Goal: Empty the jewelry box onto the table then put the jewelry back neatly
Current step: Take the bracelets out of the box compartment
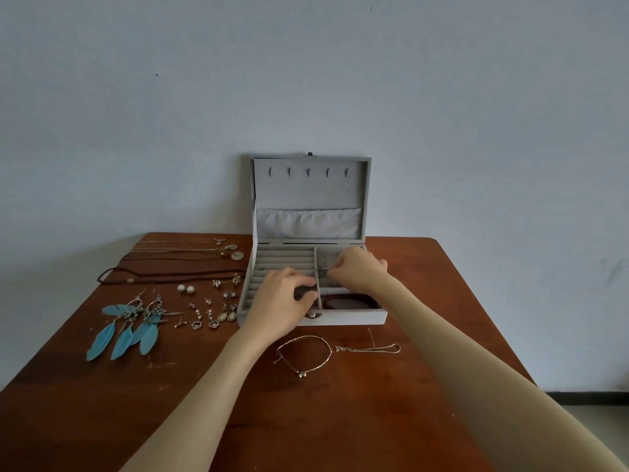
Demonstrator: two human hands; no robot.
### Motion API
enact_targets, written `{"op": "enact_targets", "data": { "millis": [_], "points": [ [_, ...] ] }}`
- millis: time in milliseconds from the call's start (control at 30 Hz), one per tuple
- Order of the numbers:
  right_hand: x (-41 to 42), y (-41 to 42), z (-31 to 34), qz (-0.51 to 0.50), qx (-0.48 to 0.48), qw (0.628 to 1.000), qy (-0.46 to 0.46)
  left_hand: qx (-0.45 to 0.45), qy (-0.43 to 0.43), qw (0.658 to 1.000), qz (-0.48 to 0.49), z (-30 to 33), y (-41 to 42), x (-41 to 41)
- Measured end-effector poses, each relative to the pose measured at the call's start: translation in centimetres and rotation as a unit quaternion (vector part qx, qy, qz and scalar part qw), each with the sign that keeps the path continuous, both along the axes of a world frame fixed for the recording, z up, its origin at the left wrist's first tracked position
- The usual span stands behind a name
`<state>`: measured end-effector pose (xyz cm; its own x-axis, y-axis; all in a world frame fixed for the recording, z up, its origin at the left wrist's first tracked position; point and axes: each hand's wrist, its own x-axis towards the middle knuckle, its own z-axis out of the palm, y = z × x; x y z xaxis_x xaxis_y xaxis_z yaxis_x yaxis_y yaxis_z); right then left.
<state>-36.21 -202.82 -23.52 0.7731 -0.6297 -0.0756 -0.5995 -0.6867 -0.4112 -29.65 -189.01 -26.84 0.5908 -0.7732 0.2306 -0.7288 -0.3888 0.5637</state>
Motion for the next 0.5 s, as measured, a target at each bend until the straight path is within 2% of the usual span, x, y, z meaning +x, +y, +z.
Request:
{"op": "enact_targets", "data": {
  "millis": [67, 133, 200, 267, 367, 500],
  "points": [
    [-1.1, 0.1, 0.9, 0.007, 0.101, 0.989, -0.105, -0.023, 0.034, 0.999, -0.006, 0.3, 0.1, 0.0],
    [-2.6, 0.6, 2.2, 0.032, 0.195, 0.962, -0.188, -0.074, 0.107, 0.991, -0.009, 1.3, 0.5, -0.5],
    [-4.0, 1.3, 3.4, 0.059, 0.277, 0.931, -0.231, -0.121, 0.199, 0.972, -0.023, 2.4, 1.3, -1.1],
    [-5.1, 2.5, 3.9, 0.075, 0.332, 0.906, -0.251, -0.141, 0.255, 0.956, -0.041, 3.0, 2.2, -1.7],
    [-6.5, 4.3, 3.8, 0.075, 0.362, 0.891, -0.262, -0.161, 0.300, 0.939, -0.057, 3.3, 3.8, -2.9],
    [-7.5, 6.3, 2.7, 0.047, 0.345, 0.909, -0.231, -0.166, 0.304, 0.938, -0.011, 3.2, 6.9, -3.1]
  ]
}}
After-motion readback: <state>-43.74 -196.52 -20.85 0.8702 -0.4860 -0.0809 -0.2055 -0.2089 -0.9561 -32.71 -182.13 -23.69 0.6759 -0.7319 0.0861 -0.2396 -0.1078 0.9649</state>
